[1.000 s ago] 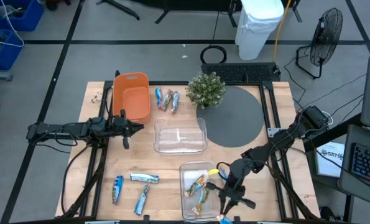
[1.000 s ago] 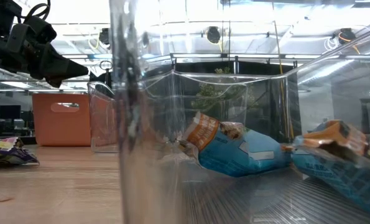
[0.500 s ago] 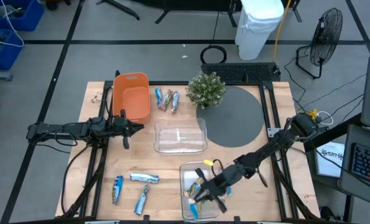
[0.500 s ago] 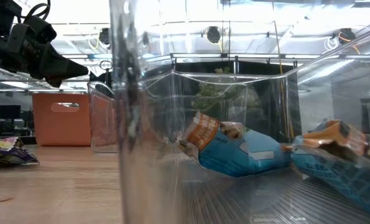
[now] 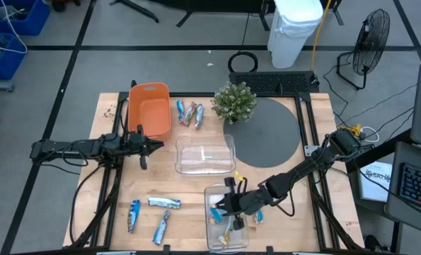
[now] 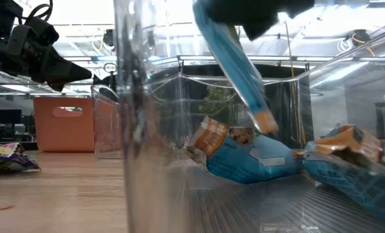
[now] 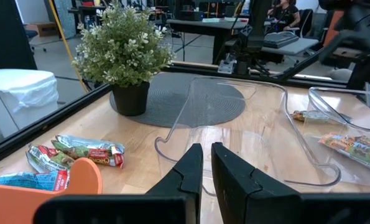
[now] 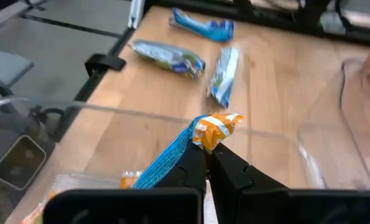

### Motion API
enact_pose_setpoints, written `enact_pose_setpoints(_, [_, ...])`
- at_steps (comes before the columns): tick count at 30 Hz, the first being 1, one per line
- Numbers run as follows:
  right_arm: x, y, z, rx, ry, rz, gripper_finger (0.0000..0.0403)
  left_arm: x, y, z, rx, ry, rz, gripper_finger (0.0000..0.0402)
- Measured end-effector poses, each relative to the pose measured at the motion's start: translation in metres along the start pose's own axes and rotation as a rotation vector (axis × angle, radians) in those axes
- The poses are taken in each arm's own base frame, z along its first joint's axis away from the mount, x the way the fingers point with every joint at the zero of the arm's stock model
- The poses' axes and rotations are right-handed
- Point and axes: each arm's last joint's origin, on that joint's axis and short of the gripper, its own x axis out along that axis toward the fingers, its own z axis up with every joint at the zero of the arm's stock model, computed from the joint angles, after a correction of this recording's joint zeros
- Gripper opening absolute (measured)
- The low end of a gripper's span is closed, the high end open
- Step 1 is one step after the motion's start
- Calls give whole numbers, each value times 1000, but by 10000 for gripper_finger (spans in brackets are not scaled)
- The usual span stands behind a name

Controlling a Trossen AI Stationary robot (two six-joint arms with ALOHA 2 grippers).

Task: Pick and place Granola Bars by type
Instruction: Put the yellow granola bar into the bottom transparent bin

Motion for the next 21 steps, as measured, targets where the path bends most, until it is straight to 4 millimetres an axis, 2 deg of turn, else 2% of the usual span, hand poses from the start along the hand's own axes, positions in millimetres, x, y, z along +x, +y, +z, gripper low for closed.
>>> enact_pose_setpoints(11, [-2,6,-2,52,8,15,3,0,0,0,0,0,0,37])
enact_pose_setpoints(21, [-1,4,-1,62,2,9,28,0,0,0,0,0,0,37])
